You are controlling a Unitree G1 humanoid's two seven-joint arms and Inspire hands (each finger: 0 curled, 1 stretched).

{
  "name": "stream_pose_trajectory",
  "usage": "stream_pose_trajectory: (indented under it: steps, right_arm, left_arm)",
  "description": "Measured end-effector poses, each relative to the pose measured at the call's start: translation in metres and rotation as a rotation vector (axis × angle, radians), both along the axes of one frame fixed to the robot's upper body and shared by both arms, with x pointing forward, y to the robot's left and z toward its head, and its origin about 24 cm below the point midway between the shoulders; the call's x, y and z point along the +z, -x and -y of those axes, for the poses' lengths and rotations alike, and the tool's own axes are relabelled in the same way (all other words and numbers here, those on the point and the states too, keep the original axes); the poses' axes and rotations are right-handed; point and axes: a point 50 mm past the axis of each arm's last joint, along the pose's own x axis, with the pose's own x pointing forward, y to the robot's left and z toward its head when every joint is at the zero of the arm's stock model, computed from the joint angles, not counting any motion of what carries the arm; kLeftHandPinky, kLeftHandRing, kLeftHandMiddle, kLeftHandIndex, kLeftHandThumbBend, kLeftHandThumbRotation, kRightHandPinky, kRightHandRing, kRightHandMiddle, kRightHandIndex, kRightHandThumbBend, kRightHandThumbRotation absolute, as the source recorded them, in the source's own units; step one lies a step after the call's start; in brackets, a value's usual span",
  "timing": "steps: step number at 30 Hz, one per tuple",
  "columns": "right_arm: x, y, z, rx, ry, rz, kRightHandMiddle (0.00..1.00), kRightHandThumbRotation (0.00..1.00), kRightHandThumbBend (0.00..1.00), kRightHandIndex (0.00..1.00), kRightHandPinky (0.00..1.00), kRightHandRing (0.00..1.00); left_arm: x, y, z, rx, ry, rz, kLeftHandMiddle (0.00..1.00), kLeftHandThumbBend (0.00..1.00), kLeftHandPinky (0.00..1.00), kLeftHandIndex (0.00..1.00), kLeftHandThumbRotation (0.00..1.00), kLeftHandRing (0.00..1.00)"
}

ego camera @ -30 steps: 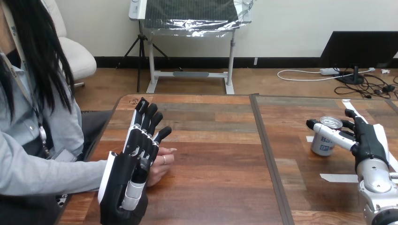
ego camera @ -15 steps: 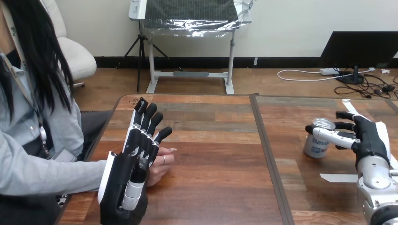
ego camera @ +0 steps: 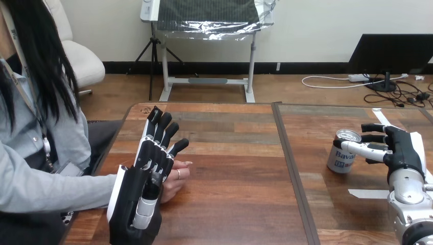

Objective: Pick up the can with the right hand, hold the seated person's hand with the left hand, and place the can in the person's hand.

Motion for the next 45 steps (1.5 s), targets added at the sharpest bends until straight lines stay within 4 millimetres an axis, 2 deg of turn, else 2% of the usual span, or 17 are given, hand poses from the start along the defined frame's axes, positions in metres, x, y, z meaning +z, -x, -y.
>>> stream_pose_trajectory:
  steps: [8,17,33,42,45]
  right_arm:
    - [0.0,0.0007,0.0013,-0.027,0.013,0.001,0.54,0.0,0.91,0.58,0.53,0.54]
    - [-0.0001,0.0012,0.0021,-0.043,0.022,0.0,0.53,0.0,0.88,0.52,0.48,0.51]
    - [-0.0001,0.0018,0.0035,-0.063,0.001,0.008,0.5,0.0,0.85,0.5,0.4,0.45]
    - [-0.0001,0.0019,0.0036,-0.066,-0.003,0.009,0.5,0.0,0.85,0.5,0.42,0.46]
    - [0.0,0.0019,0.0036,-0.066,-0.003,0.01,0.51,0.0,0.86,0.53,0.45,0.49]
  left_arm:
    - [0.0,0.0,0.0,-0.001,0.0,0.0,0.98,1.0,0.86,0.99,0.85,0.96]
    - [0.0,0.0001,-0.0002,0.001,0.003,0.001,0.97,1.0,0.85,0.98,0.85,0.95]
    - [-0.0017,0.0005,-0.0004,-0.004,0.01,-0.006,0.97,1.0,0.85,0.98,0.84,0.96]
    - [-0.0043,0.0006,0.0003,-0.014,0.011,-0.02,0.98,1.0,0.86,0.98,0.84,0.96]
    - [-0.0047,0.0004,0.0004,-0.016,0.011,-0.022,0.98,1.0,0.86,0.98,0.84,0.96]
